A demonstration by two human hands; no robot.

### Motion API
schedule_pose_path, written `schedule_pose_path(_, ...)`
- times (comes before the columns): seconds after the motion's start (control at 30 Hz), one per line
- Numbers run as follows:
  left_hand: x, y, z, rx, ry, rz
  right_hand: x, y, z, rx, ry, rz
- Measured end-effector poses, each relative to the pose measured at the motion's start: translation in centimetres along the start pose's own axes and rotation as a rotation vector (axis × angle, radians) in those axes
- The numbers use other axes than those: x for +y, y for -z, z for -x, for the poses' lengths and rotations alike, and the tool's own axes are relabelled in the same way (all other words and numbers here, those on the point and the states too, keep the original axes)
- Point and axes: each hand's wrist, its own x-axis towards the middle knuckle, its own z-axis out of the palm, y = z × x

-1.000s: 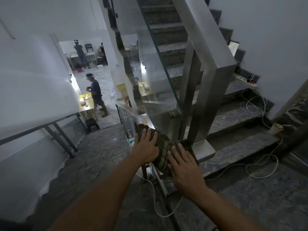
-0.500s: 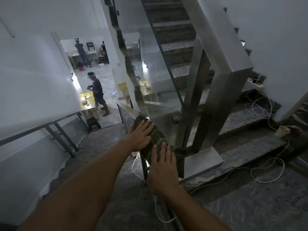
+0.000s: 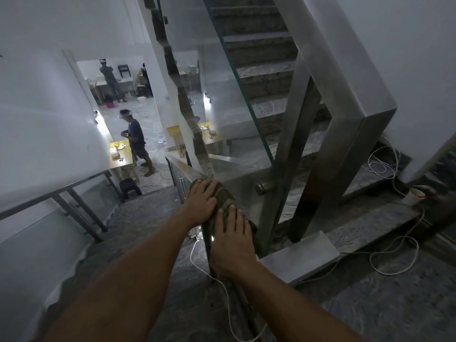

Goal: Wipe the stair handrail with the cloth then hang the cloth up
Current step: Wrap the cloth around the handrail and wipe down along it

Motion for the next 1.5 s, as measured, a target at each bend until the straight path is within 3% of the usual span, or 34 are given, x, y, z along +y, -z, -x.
schedule_pose_path(0.2,2.5,-0.5,3.2,0.164,0.133,0.442,0.9,0.7,0.8,-0.028,0.104,0.04)
schedule_pose_path(0.4,4.9,-1.3,5.6,0.152,0.29,0.941,1.8,0.6,3.8,0.009,0.132,0.04)
schedule_pose_path(0.73,8.7,-3.5,10.4,0.176,0.444,1.225,3.2,0.2,10.1,0.068,0.202,0.144)
schedule_pose_path(1.07,11.9,-4.5,14.9,0.182,0.561,1.21,7.2,1.8,14.7,0.017,0.269,0.191)
schedule_pose_path(1.27,14.8,-4.1,18.2,0.208,0.497,1.091,10.5,2.1,15.5,0.054,0.283,0.139)
schedule_pose_path(1.33,16.0,-4.5,19.4,0.205,0.411,0.908,11.4,2.5,15.4,0.039,0.257,0.092)
schedule_pose_path(1.5,17.1,-6.8,20.3,0.241,0.161,0.159,13.6,4.4,14.9,0.07,0.158,0.032)
